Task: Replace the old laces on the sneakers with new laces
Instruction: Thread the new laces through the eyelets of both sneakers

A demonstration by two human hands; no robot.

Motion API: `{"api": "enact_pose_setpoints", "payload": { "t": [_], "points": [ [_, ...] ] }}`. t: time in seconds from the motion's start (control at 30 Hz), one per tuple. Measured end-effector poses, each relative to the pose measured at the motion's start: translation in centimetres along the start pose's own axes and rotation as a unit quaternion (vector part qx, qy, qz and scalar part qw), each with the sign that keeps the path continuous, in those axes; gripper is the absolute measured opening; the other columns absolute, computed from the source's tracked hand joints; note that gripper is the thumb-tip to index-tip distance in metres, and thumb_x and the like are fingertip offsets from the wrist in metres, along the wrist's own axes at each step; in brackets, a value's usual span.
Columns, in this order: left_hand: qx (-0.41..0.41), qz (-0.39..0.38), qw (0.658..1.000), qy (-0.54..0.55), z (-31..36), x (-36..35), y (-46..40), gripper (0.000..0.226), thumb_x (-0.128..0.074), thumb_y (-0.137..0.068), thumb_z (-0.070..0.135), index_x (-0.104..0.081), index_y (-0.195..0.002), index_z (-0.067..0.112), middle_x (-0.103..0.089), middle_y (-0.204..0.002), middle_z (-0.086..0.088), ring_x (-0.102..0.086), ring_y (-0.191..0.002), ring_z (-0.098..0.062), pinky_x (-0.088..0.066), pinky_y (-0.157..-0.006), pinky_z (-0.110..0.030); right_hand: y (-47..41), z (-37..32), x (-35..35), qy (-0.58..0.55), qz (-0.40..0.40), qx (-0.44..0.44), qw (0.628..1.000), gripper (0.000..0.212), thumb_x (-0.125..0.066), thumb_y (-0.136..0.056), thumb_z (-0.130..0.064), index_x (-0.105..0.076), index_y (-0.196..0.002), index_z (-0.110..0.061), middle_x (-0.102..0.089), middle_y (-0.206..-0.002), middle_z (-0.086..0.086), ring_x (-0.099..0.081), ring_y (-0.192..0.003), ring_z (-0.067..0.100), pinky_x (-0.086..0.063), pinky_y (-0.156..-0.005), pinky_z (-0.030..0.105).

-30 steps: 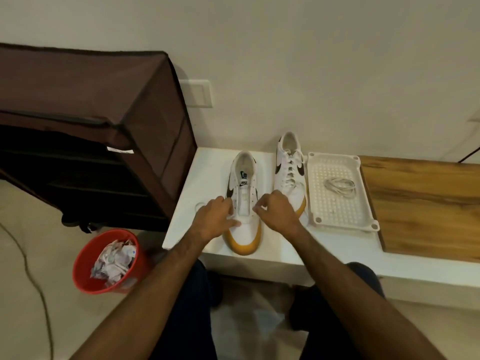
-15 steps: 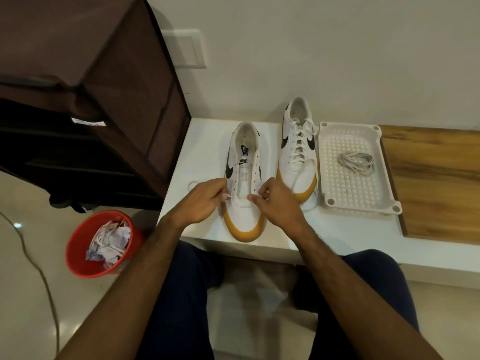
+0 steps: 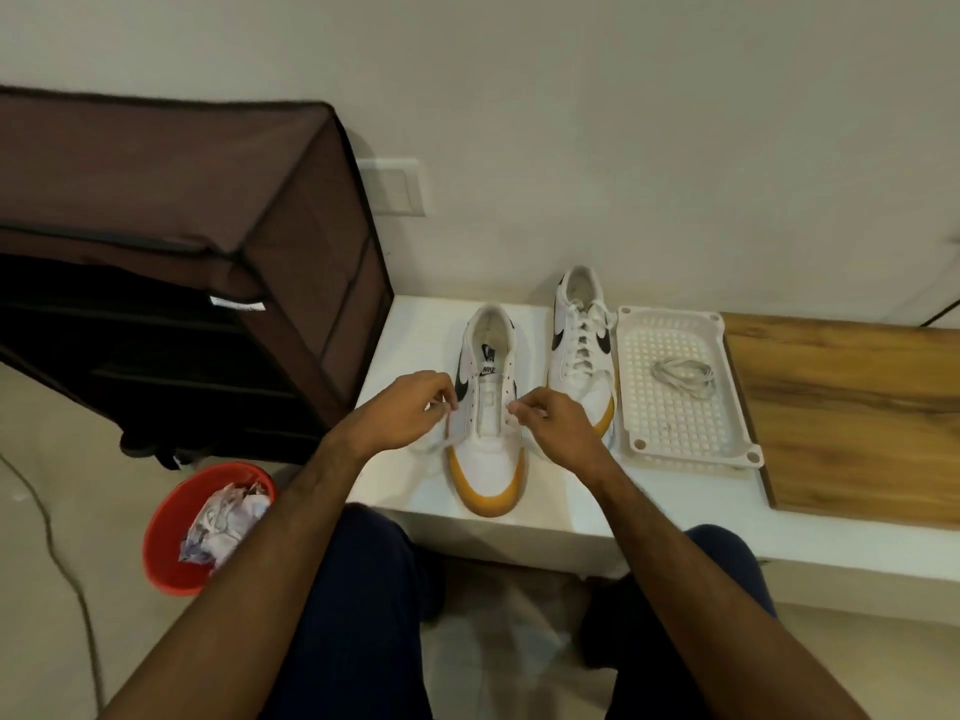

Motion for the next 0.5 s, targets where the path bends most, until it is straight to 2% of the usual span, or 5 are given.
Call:
{"api": "enact_pose_setpoints", "payload": {
  "t": [0.07, 0.2, 0.33, 0.43, 0.5],
  "points": [
    [-0.015, 0.055, 0.998, 0.031, 2.7, 3.0, 0.4, 0.03, -0.042, -0.1, 0.001, -0.067, -0.107, 0.014, -0.057, -0.089, 0.016, -0.057, -0.087, -0.004, -0.039, -0.073, -0.009, 0.6, -2.9, 2.2, -0.05, 0.007, 0.041, 0.998, 0.02, -0.059, -0.102, -0.023, -0.076, -0.102, -0.012, -0.073, -0.088, -0.011, -0.067, -0.082, 0.006, -0.046, -0.077, 0.024],
    [-0.094, 0.176, 0.971, 0.129, 9.4, 9.8, 2.0, 0.03, -0.047, -0.102, 0.003, -0.072, -0.108, 0.019, -0.067, -0.092, 0.002, -0.06, -0.084, -0.004, -0.044, -0.076, -0.014, 2.9, -12.7, 8.1, -0.144, 0.027, 0.15, 0.978, 0.018, -0.062, -0.099, -0.007, -0.075, -0.11, -0.011, -0.076, -0.086, 0.004, -0.066, -0.07, 0.011, -0.051, -0.065, 0.023],
    [-0.172, 0.285, 0.894, 0.3, 16.4, 17.3, 5.1, 0.023, -0.059, -0.099, 0.002, -0.074, -0.112, 0.014, -0.075, -0.095, -0.008, -0.072, -0.089, -0.019, -0.058, -0.084, -0.029, 6.3, -23.6, 14.5, -0.218, 0.053, 0.261, 0.939, 0.031, -0.065, -0.097, -0.003, -0.067, -0.127, -0.007, -0.077, -0.094, 0.016, -0.072, -0.084, 0.023, -0.058, -0.078, 0.028],
    [-0.212, 0.346, 0.842, 0.357, 21.0, 22.2, 7.4, 0.021, -0.063, -0.095, 0.0, -0.076, -0.105, 0.013, -0.077, -0.094, -0.01, -0.075, -0.091, -0.026, -0.059, -0.088, -0.035, 8.8, -29.9, 18.1, -0.22, 0.07, 0.31, 0.922, 0.023, -0.065, -0.097, -0.004, -0.071, -0.119, -0.004, -0.078, -0.095, 0.014, -0.073, -0.086, 0.021, -0.058, -0.081, 0.027],
    [-0.231, 0.367, 0.822, 0.368, 23.7, 24.6, 8.8, 0.017, -0.066, -0.094, 0.0, -0.076, -0.1, 0.012, -0.078, -0.092, -0.009, -0.076, -0.088, -0.027, -0.06, -0.086, -0.037, 10.6, -33.1, 19.9, -0.238, 0.082, 0.336, 0.908, 0.019, -0.064, -0.097, -0.004, -0.073, -0.114, -0.002, -0.077, -0.096, 0.015, -0.073, -0.088, 0.022, -0.059, -0.083, 0.029]
  ]
}}
Point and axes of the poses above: each hand's wrist, its own y-axis away from the middle knuckle, its own x-axis out of the back of the hand, z = x × y, the point moved 5 cm from there along -y, towards the middle knuckle
